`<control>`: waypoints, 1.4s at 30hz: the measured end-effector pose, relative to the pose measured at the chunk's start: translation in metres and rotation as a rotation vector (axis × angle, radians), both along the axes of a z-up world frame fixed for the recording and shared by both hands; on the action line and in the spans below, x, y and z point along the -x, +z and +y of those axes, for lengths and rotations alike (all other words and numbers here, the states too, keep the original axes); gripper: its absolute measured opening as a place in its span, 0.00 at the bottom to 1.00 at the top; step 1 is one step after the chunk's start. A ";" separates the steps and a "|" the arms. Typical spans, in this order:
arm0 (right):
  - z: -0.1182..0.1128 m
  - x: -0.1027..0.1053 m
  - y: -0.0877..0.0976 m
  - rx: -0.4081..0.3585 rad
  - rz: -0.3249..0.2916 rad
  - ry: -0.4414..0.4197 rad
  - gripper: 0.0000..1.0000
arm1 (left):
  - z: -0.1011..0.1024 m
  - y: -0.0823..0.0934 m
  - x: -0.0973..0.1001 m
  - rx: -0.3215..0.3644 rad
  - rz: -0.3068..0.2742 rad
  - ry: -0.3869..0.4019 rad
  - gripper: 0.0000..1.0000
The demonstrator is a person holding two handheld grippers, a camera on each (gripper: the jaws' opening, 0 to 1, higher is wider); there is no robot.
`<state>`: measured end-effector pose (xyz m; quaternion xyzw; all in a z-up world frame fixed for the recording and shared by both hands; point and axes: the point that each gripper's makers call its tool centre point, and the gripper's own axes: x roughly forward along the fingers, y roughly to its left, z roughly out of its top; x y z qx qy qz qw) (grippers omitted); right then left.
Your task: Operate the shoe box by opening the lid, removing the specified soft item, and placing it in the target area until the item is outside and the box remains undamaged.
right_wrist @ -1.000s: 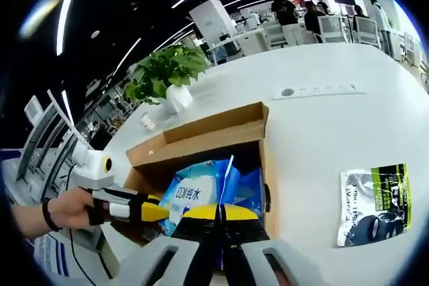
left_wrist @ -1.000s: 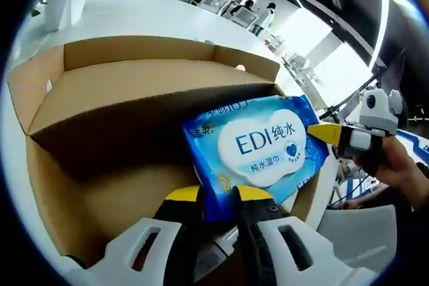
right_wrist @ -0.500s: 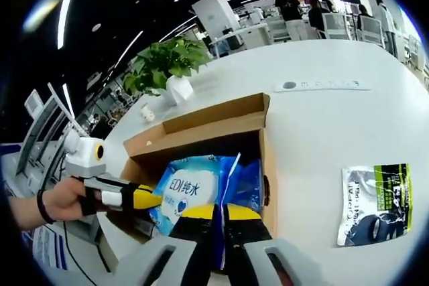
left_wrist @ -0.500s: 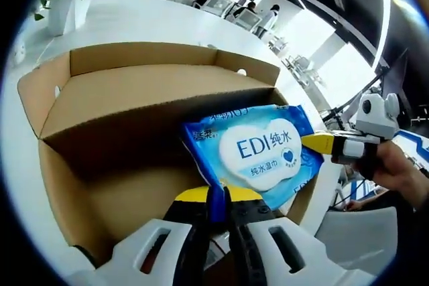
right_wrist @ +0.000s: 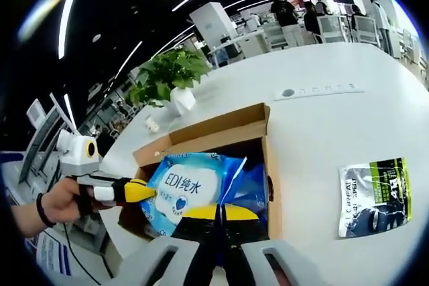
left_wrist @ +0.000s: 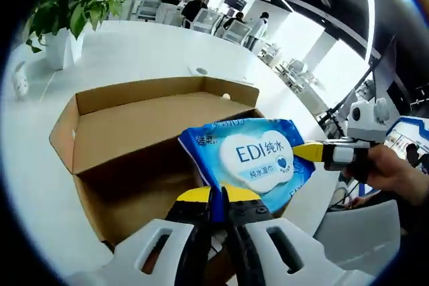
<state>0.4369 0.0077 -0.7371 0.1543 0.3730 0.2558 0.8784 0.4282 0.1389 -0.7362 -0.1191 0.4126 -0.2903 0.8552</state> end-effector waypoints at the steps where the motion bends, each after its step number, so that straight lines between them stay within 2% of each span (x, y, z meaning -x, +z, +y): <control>1: -0.001 0.000 0.003 -0.002 -0.006 -0.004 0.00 | -0.001 0.005 0.000 -0.001 -0.011 0.002 0.03; 7: -0.013 0.005 0.021 -0.034 -0.044 -0.030 0.00 | -0.010 0.027 -0.001 0.012 -0.056 0.002 0.02; 15: -0.040 0.015 0.038 -0.069 -0.074 -0.084 0.00 | -0.040 0.047 0.003 -0.003 -0.096 -0.045 0.02; 20: -0.058 0.028 0.035 -0.087 -0.054 -0.127 0.00 | -0.060 0.047 0.004 0.000 -0.097 -0.065 0.01; 25: -0.089 0.031 0.032 -0.097 -0.049 -0.174 0.00 | -0.084 0.049 0.008 -0.004 -0.108 -0.110 0.01; 31: -0.109 0.048 0.030 -0.097 -0.046 -0.210 0.00 | -0.113 0.046 0.013 -0.001 -0.101 -0.155 0.00; 37: -0.128 0.057 0.026 -0.113 -0.043 -0.247 0.00 | -0.134 0.037 0.018 -0.003 -0.085 -0.178 0.00; 42: -0.143 0.059 0.025 -0.127 -0.043 -0.275 0.00 | -0.150 0.038 0.016 0.007 -0.082 -0.191 0.00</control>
